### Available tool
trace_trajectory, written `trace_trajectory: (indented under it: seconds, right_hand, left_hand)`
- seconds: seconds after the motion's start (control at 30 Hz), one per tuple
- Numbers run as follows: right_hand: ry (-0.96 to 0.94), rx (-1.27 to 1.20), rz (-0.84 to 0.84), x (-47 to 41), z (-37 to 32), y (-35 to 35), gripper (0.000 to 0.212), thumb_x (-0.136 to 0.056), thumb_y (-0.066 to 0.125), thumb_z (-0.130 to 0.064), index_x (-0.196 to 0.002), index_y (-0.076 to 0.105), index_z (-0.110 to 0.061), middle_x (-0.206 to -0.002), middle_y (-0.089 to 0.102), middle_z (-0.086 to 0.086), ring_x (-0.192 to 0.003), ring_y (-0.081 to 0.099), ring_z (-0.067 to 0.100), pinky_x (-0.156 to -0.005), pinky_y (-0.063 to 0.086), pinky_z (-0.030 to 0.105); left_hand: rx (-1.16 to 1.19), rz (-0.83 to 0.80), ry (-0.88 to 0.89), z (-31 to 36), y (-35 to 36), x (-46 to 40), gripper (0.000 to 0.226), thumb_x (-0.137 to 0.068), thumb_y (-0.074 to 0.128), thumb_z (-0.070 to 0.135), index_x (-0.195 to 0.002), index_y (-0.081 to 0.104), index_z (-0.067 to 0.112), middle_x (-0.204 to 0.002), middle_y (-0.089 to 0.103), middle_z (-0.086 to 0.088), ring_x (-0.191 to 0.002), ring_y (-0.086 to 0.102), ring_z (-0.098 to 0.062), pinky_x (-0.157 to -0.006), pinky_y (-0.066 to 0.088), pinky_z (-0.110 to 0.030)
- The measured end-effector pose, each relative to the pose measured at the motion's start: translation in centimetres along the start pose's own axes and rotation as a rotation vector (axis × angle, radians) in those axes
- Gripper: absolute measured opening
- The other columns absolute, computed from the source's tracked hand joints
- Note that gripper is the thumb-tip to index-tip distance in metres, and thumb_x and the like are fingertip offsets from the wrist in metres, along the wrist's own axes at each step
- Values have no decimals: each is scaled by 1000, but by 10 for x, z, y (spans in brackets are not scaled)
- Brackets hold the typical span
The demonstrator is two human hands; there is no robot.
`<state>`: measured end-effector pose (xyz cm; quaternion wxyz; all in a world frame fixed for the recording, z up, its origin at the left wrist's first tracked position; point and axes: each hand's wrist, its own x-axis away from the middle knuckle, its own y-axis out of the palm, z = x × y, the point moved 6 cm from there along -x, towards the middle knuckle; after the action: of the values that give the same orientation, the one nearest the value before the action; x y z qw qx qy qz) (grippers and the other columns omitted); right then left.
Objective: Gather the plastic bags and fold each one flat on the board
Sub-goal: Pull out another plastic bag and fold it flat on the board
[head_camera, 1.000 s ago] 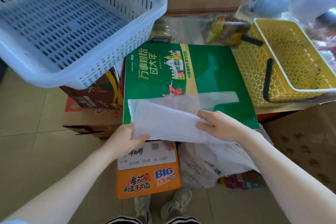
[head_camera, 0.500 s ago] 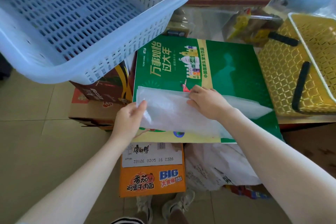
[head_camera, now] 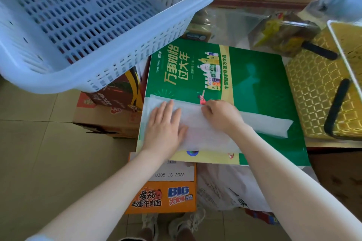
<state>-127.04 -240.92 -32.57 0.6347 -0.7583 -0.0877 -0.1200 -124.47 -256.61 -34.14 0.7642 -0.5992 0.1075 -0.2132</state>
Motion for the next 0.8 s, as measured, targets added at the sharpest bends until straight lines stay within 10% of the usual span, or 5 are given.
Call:
trace_trajectory:
  seconds: [0.17, 0.8]
  right_hand:
    - [66, 10, 65, 4, 24, -2, 29, -95, 40, -25, -98, 63, -8, -96, 57, 13, -99, 48, 32, -78, 32, 35]
    - [147, -26, 184, 21, 71, -2, 28, -92, 48, -40, -88, 57, -14, -90, 62, 3, -89, 55, 28, -76, 25, 35]
  left_hand:
    - [-49, -45, 62, -1, 8, -2, 72, -87, 10, 57, -145, 23, 16, -154, 13, -10, -142, 7, -28, -111, -8, -37]
    - [-124, -163, 37, -2, 11, -19, 130, -41, 10, 99, -144, -17, 25, -148, -28, -9, -138, -24, -30, -112, -16, -44]
